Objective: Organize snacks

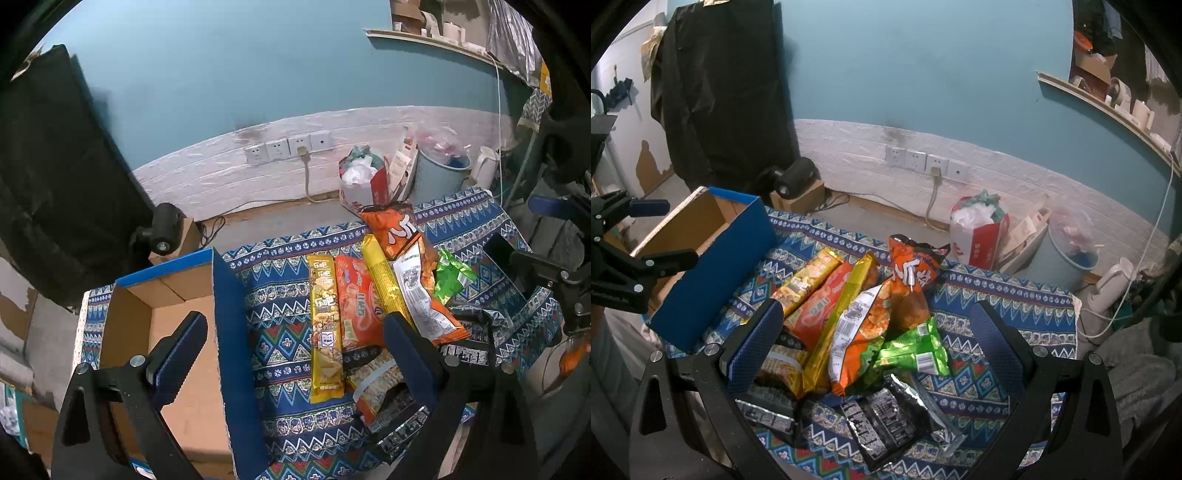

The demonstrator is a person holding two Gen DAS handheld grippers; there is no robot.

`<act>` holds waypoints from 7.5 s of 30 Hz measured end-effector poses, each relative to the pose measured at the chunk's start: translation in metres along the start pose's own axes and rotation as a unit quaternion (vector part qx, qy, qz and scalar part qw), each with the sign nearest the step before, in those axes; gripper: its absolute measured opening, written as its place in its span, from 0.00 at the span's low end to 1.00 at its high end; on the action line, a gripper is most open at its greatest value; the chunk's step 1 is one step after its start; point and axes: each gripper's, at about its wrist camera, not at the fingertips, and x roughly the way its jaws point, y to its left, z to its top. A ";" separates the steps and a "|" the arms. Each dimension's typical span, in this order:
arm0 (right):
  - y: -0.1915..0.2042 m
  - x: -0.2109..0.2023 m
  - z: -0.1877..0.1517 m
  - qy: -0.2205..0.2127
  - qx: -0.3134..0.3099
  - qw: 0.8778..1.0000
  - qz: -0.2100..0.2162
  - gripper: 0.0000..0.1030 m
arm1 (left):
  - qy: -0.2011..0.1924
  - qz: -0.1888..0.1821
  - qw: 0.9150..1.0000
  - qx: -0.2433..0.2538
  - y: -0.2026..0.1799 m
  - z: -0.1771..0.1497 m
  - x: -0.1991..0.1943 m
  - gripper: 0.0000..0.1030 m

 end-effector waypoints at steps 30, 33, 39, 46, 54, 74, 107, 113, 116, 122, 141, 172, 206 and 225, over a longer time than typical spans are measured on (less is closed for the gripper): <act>-0.002 0.003 -0.005 0.008 0.000 1.000 0.000 0.97 | 0.008 -0.001 1.000 0.001 -0.002 0.000 0.005 0.94; -0.001 0.003 -0.006 0.008 -0.001 1.000 0.000 0.97 | 0.008 -0.001 1.000 0.002 -0.002 0.000 0.005 0.94; -0.002 0.003 -0.004 0.009 0.000 1.000 0.000 0.97 | 0.009 -0.001 1.000 0.002 -0.004 -0.002 0.007 0.94; -0.004 0.004 -0.005 0.011 0.000 1.000 -0.002 0.97 | 0.009 -0.002 1.000 0.003 -0.005 -0.002 0.007 0.94; -0.004 0.004 -0.008 0.014 0.001 1.000 -0.001 0.97 | 0.010 -0.002 1.000 0.007 -0.007 -0.004 0.008 0.94; -0.007 0.004 -0.008 0.019 0.002 1.000 0.000 0.97 | 0.018 -0.002 1.000 0.010 -0.008 -0.003 0.014 0.94; -0.065 0.091 -0.074 0.194 0.019 0.980 -0.037 0.92 | 0.135 -0.016 0.991 -0.015 -0.010 -0.023 0.110 0.94; -0.076 0.124 -0.096 0.244 0.029 0.969 -0.028 0.86 | 0.154 -0.009 0.988 -0.016 -0.016 -0.024 0.137 0.94; -0.075 0.136 -0.103 0.254 0.018 0.967 -0.024 0.86 | 0.162 -0.014 0.986 -0.021 -0.016 -0.025 0.148 0.94; -0.073 0.154 -0.113 0.275 0.009 0.961 -0.012 0.78 | 0.175 -0.016 0.984 -0.024 -0.017 -0.025 0.168 0.94; -0.096 0.163 -0.118 0.280 0.067 0.955 -0.068 0.29 | 0.204 -0.023 0.978 -0.033 -0.019 -0.023 0.221 0.72; -0.082 0.068 -0.067 0.149 0.105 0.978 -0.103 0.28 | 0.114 -0.020 0.993 -0.040 -0.010 -0.013 0.122 0.30; 0.054 0.050 0.037 0.036 0.021 0.999 0.007 0.28 | -0.007 0.020 0.996 -0.083 0.065 -0.018 0.008 0.30; 0.165 0.087 0.092 0.031 -0.029 0.994 0.099 0.28 | 0.005 0.060 0.985 -0.159 0.149 -0.058 0.004 0.30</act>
